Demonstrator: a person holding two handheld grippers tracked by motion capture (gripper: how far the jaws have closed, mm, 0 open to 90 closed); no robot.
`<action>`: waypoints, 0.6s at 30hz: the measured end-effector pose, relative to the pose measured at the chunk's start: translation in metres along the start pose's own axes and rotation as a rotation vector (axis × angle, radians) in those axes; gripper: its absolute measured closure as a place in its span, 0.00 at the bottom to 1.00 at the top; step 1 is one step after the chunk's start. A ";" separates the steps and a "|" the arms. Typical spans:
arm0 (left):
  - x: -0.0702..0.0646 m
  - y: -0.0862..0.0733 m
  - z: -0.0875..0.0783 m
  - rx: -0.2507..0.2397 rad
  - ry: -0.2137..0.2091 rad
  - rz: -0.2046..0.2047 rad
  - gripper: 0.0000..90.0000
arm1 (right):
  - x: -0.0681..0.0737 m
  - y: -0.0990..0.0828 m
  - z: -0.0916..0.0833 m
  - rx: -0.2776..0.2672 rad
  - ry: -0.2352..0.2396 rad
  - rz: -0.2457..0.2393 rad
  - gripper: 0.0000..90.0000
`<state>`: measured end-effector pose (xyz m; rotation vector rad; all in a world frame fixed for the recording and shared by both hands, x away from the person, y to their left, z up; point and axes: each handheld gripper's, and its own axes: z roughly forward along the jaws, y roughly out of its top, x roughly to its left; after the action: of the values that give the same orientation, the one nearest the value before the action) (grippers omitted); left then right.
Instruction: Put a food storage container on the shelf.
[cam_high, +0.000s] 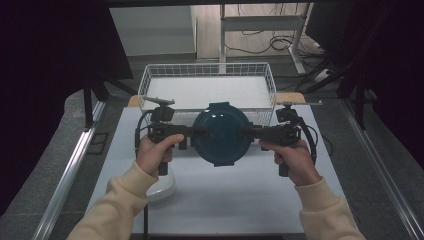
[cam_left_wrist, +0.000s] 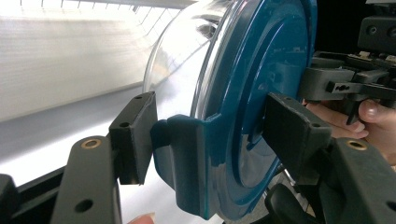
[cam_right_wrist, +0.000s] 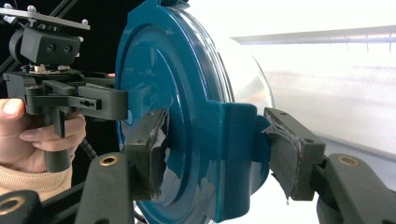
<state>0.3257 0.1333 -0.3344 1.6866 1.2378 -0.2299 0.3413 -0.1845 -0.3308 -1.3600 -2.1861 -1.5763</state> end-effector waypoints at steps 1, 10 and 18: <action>0.000 0.000 0.000 0.000 0.000 0.000 0.40 | 0.000 0.000 0.000 0.000 0.000 0.000 0.46; 0.001 0.019 -0.006 -0.007 -0.005 0.003 0.40 | 0.004 0.021 0.003 -0.003 -0.005 -0.015 0.46; 0.001 0.033 -0.008 -0.008 0.002 0.014 0.40 | 0.004 0.034 0.005 -0.006 -0.001 -0.012 0.46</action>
<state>0.3499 0.1413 -0.3115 1.6884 1.2270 -0.2148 0.3653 -0.1760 -0.3072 -1.3523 -2.1958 -1.5880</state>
